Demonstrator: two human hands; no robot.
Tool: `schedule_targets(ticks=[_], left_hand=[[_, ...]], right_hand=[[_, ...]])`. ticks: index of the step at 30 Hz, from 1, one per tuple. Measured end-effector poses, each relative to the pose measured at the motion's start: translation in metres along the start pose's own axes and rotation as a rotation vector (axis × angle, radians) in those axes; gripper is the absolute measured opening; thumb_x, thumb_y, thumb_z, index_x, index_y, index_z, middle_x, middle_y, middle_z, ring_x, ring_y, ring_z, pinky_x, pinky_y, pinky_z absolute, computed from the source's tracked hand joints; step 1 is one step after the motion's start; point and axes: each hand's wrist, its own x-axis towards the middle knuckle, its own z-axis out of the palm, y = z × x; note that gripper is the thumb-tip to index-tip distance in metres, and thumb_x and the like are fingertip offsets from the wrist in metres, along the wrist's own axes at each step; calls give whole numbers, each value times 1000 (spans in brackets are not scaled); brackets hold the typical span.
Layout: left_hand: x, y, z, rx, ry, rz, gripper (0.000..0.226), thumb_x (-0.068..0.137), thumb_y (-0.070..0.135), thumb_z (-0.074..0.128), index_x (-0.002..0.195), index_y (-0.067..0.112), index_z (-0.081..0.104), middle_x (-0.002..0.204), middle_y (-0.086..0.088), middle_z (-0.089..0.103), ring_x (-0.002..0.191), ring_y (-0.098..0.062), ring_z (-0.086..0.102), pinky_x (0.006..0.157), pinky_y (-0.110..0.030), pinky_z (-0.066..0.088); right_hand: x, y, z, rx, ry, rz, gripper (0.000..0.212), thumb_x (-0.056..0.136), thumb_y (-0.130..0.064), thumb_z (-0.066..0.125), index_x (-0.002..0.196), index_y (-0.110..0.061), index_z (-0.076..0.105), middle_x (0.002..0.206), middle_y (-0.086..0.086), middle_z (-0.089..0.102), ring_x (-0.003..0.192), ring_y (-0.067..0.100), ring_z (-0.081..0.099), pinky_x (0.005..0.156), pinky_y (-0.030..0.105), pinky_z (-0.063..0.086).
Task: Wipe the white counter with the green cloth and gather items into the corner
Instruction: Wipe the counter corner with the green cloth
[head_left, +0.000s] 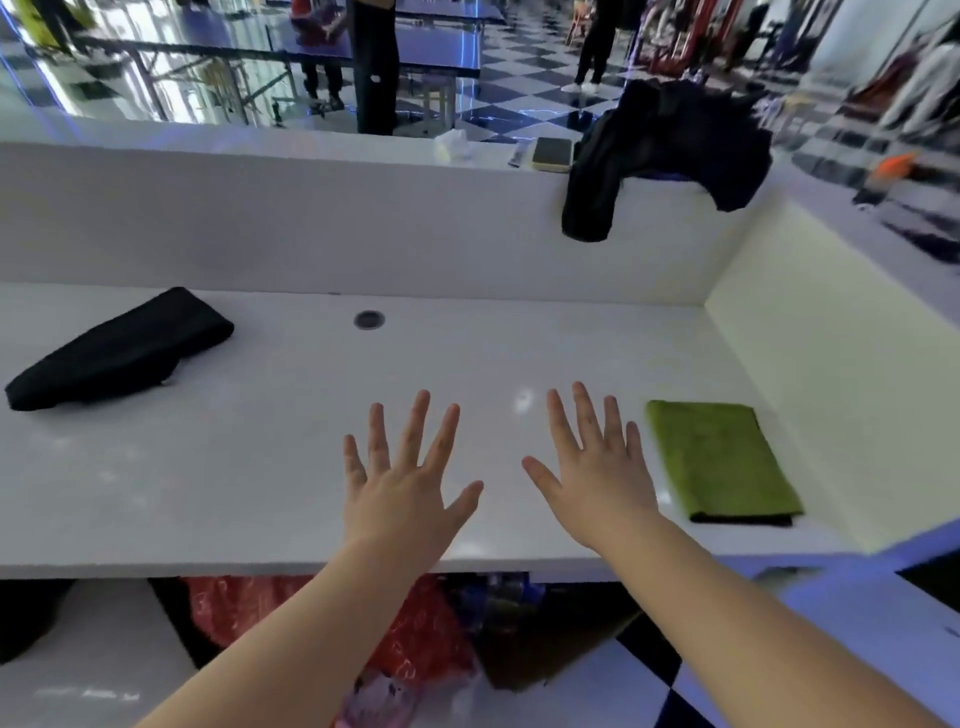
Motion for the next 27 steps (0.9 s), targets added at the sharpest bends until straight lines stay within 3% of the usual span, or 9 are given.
schedule_targets(ticks=[6,17,24,27], left_hand=[[33,41,12,14,-32,109,80,87,81,7,140,47,-41,148,15,-51,137,-33,-47,110,-56,-29],[94,113,41,65,-91,357,76,89,74,4,139,43,-45,147,12,-54,137,-31,-48,116,-51,-23],[125,176,76,72,-157,406,74,94,69,7,140,42,-44,147,13,-53,134,-28,-52,116,-46,-23],[140,207,97,81,-201,376,70,89,67,-5,139,40,-45,146,12,-55,134,-27,-52,117,-45,-22]], right_hand=[[8,43,7,29,-23,101,74,91,-70,4,133,-36,-47,149,-4,-46,143,31,-30,118,50,-9],[17,122,23,79,2,282,73,84,-72,-6,135,-37,-45,150,-4,-43,146,31,-24,119,48,-5],[37,197,56,106,0,293,71,90,-68,-1,135,-36,-44,155,-3,-35,146,30,-22,118,46,-5],[55,236,75,120,-30,248,70,92,-68,1,135,-36,-44,154,-3,-36,147,29,-21,119,46,-4]])
